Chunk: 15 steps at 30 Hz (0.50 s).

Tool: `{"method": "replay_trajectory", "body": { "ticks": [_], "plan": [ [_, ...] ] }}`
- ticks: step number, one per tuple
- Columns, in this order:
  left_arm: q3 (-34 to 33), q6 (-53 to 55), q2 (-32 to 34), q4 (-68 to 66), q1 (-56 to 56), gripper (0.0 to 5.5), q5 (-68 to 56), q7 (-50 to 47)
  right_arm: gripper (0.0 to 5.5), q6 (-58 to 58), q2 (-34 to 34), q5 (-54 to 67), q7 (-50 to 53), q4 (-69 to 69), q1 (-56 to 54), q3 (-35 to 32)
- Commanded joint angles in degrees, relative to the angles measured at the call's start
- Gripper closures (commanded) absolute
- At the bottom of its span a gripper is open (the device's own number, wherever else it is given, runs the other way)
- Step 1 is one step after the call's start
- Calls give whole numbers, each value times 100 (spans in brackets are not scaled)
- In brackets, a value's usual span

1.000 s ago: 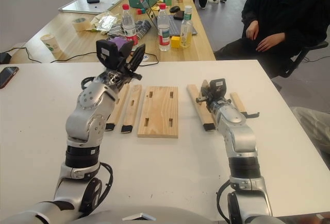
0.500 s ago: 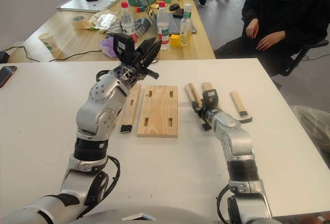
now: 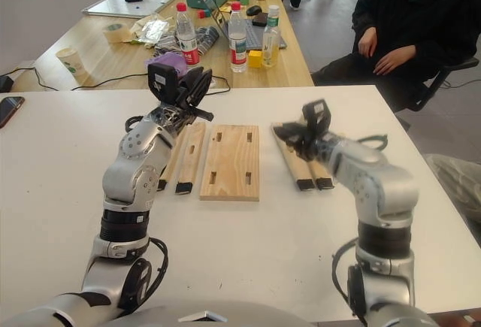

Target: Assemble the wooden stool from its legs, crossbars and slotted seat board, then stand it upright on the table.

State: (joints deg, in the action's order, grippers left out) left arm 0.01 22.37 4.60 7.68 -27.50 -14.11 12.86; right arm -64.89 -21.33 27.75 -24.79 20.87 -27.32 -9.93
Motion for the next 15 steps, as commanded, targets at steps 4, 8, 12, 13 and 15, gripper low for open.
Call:
{"method": "replay_trajectory", "body": {
  "ticks": [4, 8, 12, 13, 15],
  "plan": [
    [-74, -131, 67, -190, 79, 457, 122, -83, 542, 583, 176, 230, 200, -1054, -1564, -486],
    [-136, -191, 93, -259, 136, 457, 186, -149, 549, 1747, 413, 15, 8, -2240, -1545, -287],
    [-198, -197, 126, -236, 187, 457, 234, -206, 549, 2457, 581, -109, -181, -2999, -1534, -124],
    [-177, -206, 124, -295, 147, 457, 222, -164, 549, 2506, 577, -97, -154, -2933, -1466, -140],
    [-153, -213, 127, -367, 96, 457, 202, -111, 549, 2592, 586, -26, -110, -2793, -1488, -175]
  ]
}}
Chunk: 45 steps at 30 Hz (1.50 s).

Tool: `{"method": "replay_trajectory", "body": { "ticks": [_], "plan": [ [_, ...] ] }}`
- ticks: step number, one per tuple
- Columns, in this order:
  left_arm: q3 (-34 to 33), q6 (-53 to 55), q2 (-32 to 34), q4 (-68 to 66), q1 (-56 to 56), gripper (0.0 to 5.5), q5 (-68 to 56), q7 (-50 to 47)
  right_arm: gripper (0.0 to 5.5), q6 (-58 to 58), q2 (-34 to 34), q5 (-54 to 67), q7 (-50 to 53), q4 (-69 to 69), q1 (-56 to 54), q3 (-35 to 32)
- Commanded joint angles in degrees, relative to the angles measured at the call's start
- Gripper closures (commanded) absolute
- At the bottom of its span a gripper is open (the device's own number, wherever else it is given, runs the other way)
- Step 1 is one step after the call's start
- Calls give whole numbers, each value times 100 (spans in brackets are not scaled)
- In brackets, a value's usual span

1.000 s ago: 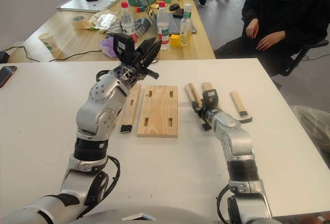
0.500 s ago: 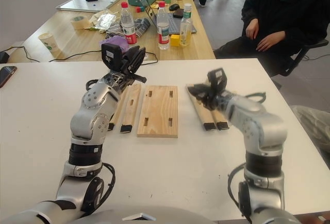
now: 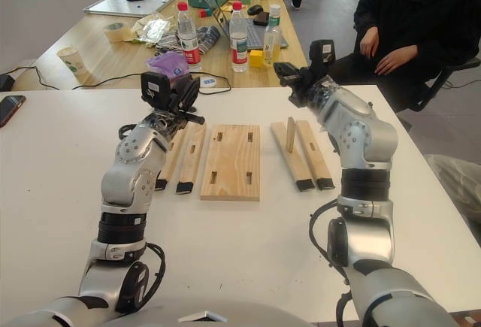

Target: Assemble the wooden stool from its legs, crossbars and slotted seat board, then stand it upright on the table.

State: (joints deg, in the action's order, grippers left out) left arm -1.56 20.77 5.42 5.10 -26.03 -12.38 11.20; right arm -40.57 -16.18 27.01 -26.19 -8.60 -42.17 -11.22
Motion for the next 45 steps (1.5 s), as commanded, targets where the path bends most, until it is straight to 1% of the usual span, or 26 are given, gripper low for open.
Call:
{"method": "replay_trajectory", "body": {
  "ticks": [1, 8, 9, 13, 16, 18, 20, 24, 28, 31, 32, 33, 35, 36, 39, 40, 42, 45],
  "plan": [
    [10, -55, 49, -115, -54, 457, 25, 66, 549, 183, 78, 101, 48, 218, -55, -69],
    [5, -78, 63, -140, -16, 457, 44, 66, 549, 590, 181, 278, 46, 203, -202, -119],
    [-5, -71, 70, -129, -8, 457, 39, 61, 549, 783, 233, 245, -33, -3, -88, -96],
    [-17, -45, 109, -131, -53, 457, 5, 98, 549, 1721, 381, -118, -411, -1531, 577, 21],
    [-45, -25, 153, -139, -93, 457, -19, 124, 549, 2129, 432, -243, -571, -2172, 661, 105],
    [-64, -25, 167, -144, -100, 457, -21, 135, 549, 2296, 460, -163, -668, -2364, 589, 13],
    [-70, -24, 165, -135, -102, 457, -17, 149, 549, 2156, 482, 94, -730, -2086, 461, -90],
    [-71, -58, 121, -120, -57, 457, 4, 123, 549, 1492, 561, 878, -634, -1063, 53, -347],
    [-88, -80, 87, -65, -6, 457, 8, 77, 549, 732, 371, 1751, 108, 94, -492, -836],
    [-91, -86, 74, 14, 81, 457, 20, 31, 499, 366, 37, 1733, 505, 714, -333, -869],
    [-90, -83, 73, 46, 116, 457, 23, 12, 484, 204, -159, 1501, 583, 929, -34, -717],
    [-110, -69, 76, 110, 177, 457, 25, -26, 466, -47, -467, 1138, 686, 1155, 441, -434],
    [-160, -57, 90, 193, 270, 457, 23, -90, 426, -463, -950, 565, 930, 1543, 1356, -77],
    [-198, -51, 100, 245, 323, 457, 23, -134, 412, -637, -1079, 418, 1020, 1634, 1780, -31],
    [-287, -35, 114, 344, 421, 457, 33, -266, 363, -1120, -1095, 297, 1166, 1889, 2567, 13],
    [-299, -27, 115, 359, 431, 457, 39, -290, 350, -1317, -1061, 339, 1170, 1984, 2684, 33],
    [-311, -11, 124, 368, 429, 457, 49, -335, 307, -1789, -1031, 466, 1088, 2093, 2877, 73],
    [-354, -12, 154, 302, 415, 457, 62, -373, 250, -2084, -983, 469, 1028, 2041, 2965, 121]
  ]
}}
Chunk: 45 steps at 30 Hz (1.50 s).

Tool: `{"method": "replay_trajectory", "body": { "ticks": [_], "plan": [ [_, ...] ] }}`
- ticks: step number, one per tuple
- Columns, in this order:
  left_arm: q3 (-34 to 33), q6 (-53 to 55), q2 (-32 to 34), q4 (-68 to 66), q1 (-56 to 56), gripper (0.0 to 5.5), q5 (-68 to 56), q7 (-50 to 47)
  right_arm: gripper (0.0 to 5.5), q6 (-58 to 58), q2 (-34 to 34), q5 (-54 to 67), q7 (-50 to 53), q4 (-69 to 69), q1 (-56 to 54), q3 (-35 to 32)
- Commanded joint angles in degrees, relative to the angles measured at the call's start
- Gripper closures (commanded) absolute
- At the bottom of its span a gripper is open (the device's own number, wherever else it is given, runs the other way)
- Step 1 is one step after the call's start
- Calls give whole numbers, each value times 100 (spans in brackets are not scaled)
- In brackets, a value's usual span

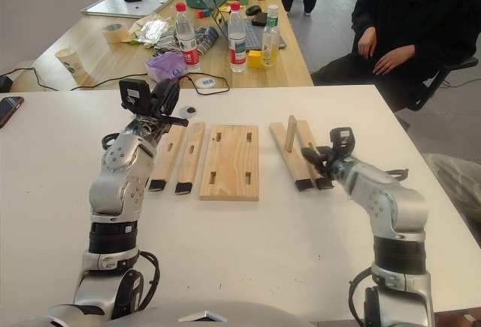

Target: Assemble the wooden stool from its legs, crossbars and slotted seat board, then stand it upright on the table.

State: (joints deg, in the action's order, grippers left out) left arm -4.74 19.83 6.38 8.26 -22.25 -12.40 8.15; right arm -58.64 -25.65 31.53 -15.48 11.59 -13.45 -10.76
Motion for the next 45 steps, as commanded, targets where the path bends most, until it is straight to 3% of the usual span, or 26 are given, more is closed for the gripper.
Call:
{"method": "replay_trajectory", "body": {
  "ticks": [1, 13, 18, 23, 28, 32, 35, 39, 45],
  "plan": [
    [-53, 84, 66, -19, 44, 457, 67, -84, 234, -267, -23, -42, -60, -51, 105, 129],
    [-83, 129, 47, -70, -33, 457, 20, -117, 227, 823, -78, -1058, -624, -1108, 123, 1221],
    [-106, 145, 59, -73, -74, 457, 13, -126, 296, 1343, -357, -1727, -840, -1105, 230, 1726],
    [-159, 168, 89, -71, -133, 457, 0, -129, 344, 1835, -298, -2114, -811, -1283, 376, 1784],
    [-347, 492, 46, 80, -269, 457, -579, 152, 345, 2203, 792, -773, -703, -662, -203, 512],
    [-1143, 1543, 93, 601, -634, 407, -2987, 866, 345, 1253, 1239, 1639, -1256, -131, -1067, -387],
    [-1575, 2221, 410, 770, -924, 371, -4584, 1256, 345, 951, 979, 2348, -1780, -144, -1428, -456],
    [-1620, 2934, 864, 909, -995, 305, -6077, 1719, 345, 625, 614, 2804, -2544, -180, -1716, -317],
    [-1419, 3262, 1164, 964, -859, 298, -7055, 1945, 345, 104, 299, 3456, -3227, -44, -1812, -174]
  ]
}}
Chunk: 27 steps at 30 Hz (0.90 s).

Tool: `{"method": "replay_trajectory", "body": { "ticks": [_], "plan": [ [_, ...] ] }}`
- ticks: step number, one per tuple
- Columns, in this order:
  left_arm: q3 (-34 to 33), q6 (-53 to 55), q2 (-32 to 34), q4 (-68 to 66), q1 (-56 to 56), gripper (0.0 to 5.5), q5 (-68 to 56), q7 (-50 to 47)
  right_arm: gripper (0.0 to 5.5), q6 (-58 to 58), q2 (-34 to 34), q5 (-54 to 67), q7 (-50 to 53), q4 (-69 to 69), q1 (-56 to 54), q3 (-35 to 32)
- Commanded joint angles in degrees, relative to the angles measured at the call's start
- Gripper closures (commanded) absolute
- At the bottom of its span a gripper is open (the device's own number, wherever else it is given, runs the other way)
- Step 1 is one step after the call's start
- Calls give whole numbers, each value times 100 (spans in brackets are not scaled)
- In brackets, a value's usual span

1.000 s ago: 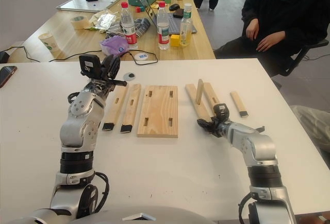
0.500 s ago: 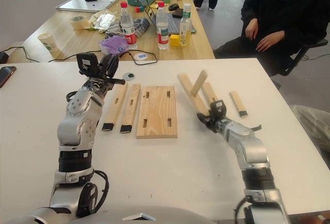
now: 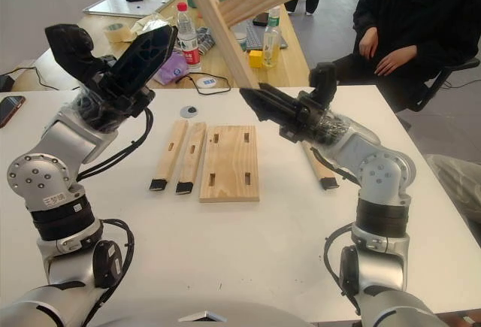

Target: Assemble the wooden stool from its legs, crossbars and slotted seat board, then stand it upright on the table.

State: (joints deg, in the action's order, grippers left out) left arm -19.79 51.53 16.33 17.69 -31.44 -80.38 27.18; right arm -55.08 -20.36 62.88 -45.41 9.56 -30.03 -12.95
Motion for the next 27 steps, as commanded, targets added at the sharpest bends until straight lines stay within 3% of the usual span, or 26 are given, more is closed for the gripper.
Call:
{"method": "replay_trajectory", "body": {
  "ticks": [1, 15, 19, 23, 24, 27],
  "plan": [
    [96, 52, 188, -32, 51, 298, -278, 46, 345, -336, -261, 427, -289, 187, -130, 62],
    [77, -395, 237, -374, -28, 298, -376, -107, 345, -411, -631, 197, -799, 380, 316, 577],
    [67, -460, 210, -407, -12, 348, -529, -164, 345, -373, -619, 153, -801, 342, 299, 608],
    [101, -489, 221, -389, -3, 348, -515, -193, 345, -208, -644, -123, -736, 356, 289, 773],
    [94, -580, 238, -429, -34, 348, -336, -230, 309, -158, -655, -245, -721, 329, 285, 833],
    [-5, -873, 313, -622, -186, 348, 37, -205, 270, 11, -769, -668, -787, 279, 315, 1090]
  ]
}}
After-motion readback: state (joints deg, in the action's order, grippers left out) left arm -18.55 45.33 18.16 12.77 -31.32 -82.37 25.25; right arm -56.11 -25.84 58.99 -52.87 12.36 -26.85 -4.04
